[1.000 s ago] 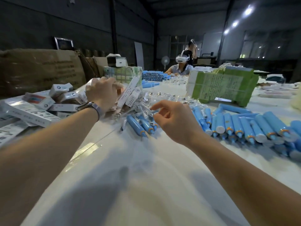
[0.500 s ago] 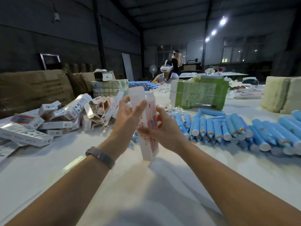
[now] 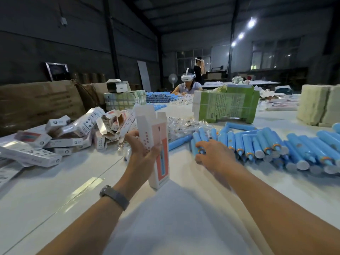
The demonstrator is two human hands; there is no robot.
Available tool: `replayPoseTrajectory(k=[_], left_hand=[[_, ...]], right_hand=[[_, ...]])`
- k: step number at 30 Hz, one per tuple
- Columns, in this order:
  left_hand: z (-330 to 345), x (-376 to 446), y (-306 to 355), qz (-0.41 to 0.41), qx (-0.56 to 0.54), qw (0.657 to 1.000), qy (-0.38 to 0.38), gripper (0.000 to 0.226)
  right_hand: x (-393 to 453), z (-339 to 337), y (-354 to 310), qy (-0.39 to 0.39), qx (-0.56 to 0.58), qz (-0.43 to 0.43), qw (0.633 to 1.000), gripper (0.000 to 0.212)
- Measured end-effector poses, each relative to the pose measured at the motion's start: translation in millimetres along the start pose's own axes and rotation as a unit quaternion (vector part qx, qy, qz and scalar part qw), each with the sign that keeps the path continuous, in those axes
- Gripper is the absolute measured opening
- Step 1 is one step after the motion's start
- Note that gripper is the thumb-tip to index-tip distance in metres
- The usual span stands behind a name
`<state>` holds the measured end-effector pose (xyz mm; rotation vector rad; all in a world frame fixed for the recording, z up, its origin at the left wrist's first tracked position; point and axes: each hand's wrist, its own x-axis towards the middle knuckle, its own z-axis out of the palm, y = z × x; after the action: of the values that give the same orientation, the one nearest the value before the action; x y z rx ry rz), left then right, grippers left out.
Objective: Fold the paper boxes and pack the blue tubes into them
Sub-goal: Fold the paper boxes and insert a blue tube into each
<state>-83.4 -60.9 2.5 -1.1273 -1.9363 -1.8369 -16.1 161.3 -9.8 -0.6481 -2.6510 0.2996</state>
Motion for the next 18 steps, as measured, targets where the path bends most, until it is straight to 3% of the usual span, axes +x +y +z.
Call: replayPoseTrajectory(k=[4, 7, 9, 11, 18], left_hand=[[3.1, -6.5, 3.1, 0.016, -0.009, 1.000, -0.008, 0.036], [1.3, -7.5, 4.1, 0.026, -0.017, 0.999, -0.030, 0.030], [-1.5, -6.5, 4.6, 0.020, -0.027, 0.998, -0.056, 0.026], [-5.6, -4.5, 4.5, 0.011, -0.033, 0.997, -0.076, 0.026], [-6.7, -4.7, 8.4, 0.018, -0.039, 0.995, -0.086, 0.028]], right_hand=[[-1.4, 0.4, -2.0, 0.037, 0.018, -0.029, 0.999, 0.029], [0.9, -7.8, -5.8, 0.150, 0.091, -0.034, 0.984, 0.026], [2.6, -22.9, -12.2, 0.244, 0.213, -0.050, 0.945, 0.025], [0.7, -43.1, -21.5, 0.289, 0.314, -0.063, 0.902, 0.026], [-13.5, -110.0, -55.5, 0.326, 0.584, -0.057, 0.741, 0.019]])
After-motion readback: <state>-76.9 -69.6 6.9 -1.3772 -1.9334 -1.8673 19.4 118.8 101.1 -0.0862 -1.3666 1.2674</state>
